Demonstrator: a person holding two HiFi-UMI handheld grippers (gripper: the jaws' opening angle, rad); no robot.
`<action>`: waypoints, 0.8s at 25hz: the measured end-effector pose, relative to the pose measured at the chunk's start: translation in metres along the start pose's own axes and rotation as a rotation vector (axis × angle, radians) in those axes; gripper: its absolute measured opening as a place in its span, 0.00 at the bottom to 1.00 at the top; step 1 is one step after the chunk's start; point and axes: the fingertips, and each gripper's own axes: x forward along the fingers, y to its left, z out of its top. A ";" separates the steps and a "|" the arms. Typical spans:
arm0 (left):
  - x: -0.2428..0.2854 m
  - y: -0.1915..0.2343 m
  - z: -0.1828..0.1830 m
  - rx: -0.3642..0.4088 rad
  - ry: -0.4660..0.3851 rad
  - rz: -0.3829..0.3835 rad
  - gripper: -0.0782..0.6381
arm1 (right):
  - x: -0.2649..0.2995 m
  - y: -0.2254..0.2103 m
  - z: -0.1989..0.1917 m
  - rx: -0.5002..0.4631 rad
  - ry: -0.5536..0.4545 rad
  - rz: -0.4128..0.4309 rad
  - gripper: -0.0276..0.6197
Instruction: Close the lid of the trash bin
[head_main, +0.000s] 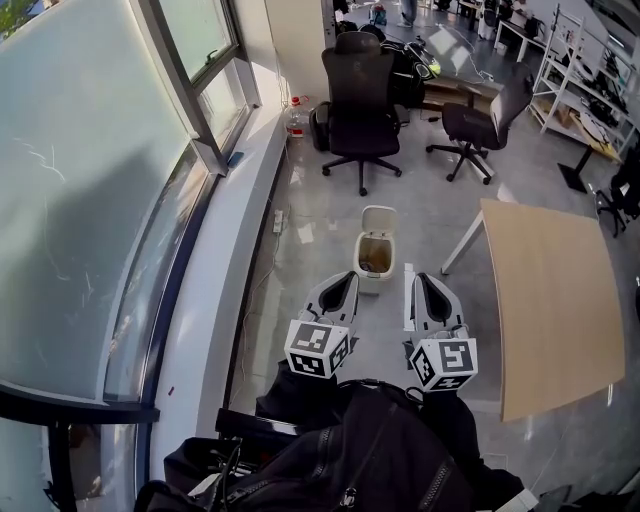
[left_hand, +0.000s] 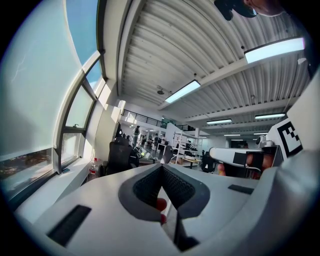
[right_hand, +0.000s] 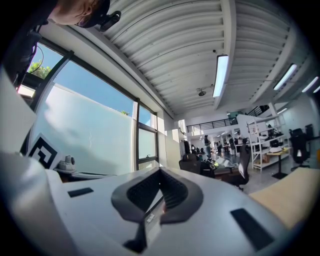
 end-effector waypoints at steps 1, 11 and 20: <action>-0.001 0.003 -0.001 -0.002 0.003 -0.002 0.10 | 0.002 0.003 -0.002 0.001 0.005 -0.001 0.05; -0.025 0.024 -0.027 -0.017 0.069 -0.021 0.10 | -0.001 0.027 -0.033 0.037 0.058 -0.039 0.05; -0.020 0.032 -0.045 -0.053 0.104 -0.039 0.10 | 0.003 0.029 -0.047 0.031 0.096 -0.056 0.05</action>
